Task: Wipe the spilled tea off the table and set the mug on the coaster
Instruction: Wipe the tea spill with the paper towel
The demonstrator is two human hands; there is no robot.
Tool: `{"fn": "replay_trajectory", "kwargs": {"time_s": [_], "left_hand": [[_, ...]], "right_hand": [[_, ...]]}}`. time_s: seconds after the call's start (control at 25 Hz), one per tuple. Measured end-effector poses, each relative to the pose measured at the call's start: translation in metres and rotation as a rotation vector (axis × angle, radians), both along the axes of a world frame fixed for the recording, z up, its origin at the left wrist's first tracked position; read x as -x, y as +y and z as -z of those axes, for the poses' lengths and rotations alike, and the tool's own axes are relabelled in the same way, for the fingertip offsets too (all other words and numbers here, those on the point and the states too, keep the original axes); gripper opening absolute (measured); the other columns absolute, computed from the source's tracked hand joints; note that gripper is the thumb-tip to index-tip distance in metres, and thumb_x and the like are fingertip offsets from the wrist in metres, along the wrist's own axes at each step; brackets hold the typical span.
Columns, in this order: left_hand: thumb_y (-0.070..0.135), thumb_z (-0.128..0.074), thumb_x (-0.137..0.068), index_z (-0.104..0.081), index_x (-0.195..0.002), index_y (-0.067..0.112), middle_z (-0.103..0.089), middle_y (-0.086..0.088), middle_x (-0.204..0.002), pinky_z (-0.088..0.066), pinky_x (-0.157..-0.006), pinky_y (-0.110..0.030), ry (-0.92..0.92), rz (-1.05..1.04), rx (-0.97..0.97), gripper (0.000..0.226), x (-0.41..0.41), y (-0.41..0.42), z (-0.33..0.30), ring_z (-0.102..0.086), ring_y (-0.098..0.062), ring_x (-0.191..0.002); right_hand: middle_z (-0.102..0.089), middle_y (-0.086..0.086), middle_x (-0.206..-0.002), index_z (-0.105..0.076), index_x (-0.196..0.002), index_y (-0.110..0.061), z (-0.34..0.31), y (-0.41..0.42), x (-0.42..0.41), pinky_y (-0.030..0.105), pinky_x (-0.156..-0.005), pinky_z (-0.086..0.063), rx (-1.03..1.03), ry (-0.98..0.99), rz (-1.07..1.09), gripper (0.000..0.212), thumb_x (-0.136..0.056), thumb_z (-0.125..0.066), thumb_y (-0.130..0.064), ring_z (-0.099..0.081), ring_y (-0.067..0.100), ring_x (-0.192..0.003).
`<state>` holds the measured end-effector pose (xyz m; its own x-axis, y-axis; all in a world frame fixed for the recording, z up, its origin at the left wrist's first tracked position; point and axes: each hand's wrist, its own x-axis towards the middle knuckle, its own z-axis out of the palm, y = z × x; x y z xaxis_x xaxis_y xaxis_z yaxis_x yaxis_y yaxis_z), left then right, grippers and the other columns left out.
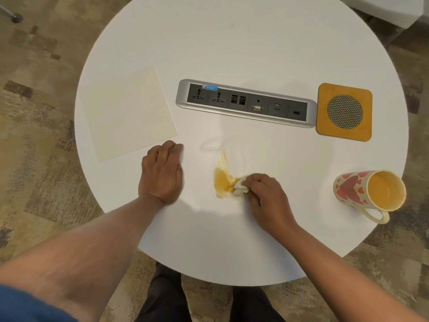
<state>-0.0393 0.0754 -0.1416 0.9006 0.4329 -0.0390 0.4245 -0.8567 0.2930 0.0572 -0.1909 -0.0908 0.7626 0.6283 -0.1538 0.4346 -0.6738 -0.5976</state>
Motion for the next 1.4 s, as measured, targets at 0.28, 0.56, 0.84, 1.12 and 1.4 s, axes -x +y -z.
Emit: {"fn": "replay_trajectory", "kwargs": {"time_s": [0.28, 0.56, 0.84, 1.12, 1.4], "left_hand": [[0.019, -0.041, -0.087, -0.050, -0.133, 0.019, -0.047, 0.001, -0.133, -0.036, -0.090, -0.043, -0.007, 0.004, -0.006, 0.046, 0.000, 0.000, -0.002, -0.040, -0.029, -0.113], [0.021, -0.041, -0.088, -0.050, -0.134, 0.019, -0.046, 0.001, -0.134, -0.035, -0.091, -0.043, 0.002, 0.014, -0.013, 0.046, 0.001, 0.000, -0.001, -0.040, -0.029, -0.114], [0.020, -0.043, -0.090, -0.050, -0.137, 0.017, -0.047, -0.001, -0.137, -0.033, -0.093, -0.042, 0.012, 0.021, -0.019, 0.047, 0.001, 0.002, -0.001, -0.042, -0.031, -0.116], [0.019, -0.042, -0.090, -0.050, -0.137, 0.017, -0.047, -0.001, -0.138, -0.036, -0.095, -0.044, 0.019, 0.013, 0.001, 0.047, 0.001, 0.001, -0.003, -0.041, -0.031, -0.118], [0.018, -0.043, -0.090, -0.050, -0.136, 0.018, -0.047, 0.000, -0.138, -0.033, -0.095, -0.042, 0.025, 0.010, 0.007, 0.047, 0.001, 0.000, -0.003, -0.041, -0.032, -0.117]], "right_hand": [[-0.071, -0.004, -0.111, -0.072, -0.119, -0.019, -0.002, 0.029, 0.005, 0.037, -0.080, -0.052, 0.078, -0.001, -0.029, 0.028, -0.095, -0.058, -0.013, -0.057, 0.029, -0.104], [-0.072, -0.001, -0.098, -0.059, -0.120, -0.027, -0.012, 0.062, -0.047, 0.031, -0.069, -0.044, 0.014, 0.053, 0.050, 0.032, -0.092, -0.051, -0.014, -0.062, 0.026, -0.088], [-0.064, -0.001, -0.101, -0.056, -0.106, -0.023, -0.008, 0.097, -0.090, 0.035, -0.073, -0.043, 0.104, 0.141, 0.001, 0.018, -0.092, -0.051, -0.012, -0.056, 0.024, -0.087], [-0.064, 0.005, -0.077, -0.063, -0.073, -0.012, -0.008, 0.099, -0.095, 0.037, -0.058, -0.046, 0.173, -0.071, 0.029, 0.016, -0.074, -0.054, 0.001, -0.055, 0.028, -0.070], [-0.047, 0.006, -0.070, -0.046, -0.065, -0.007, -0.009, 0.095, -0.093, 0.032, -0.050, -0.029, 0.248, -0.081, -0.170, 0.014, -0.076, -0.042, -0.014, -0.047, 0.027, -0.066]]}}
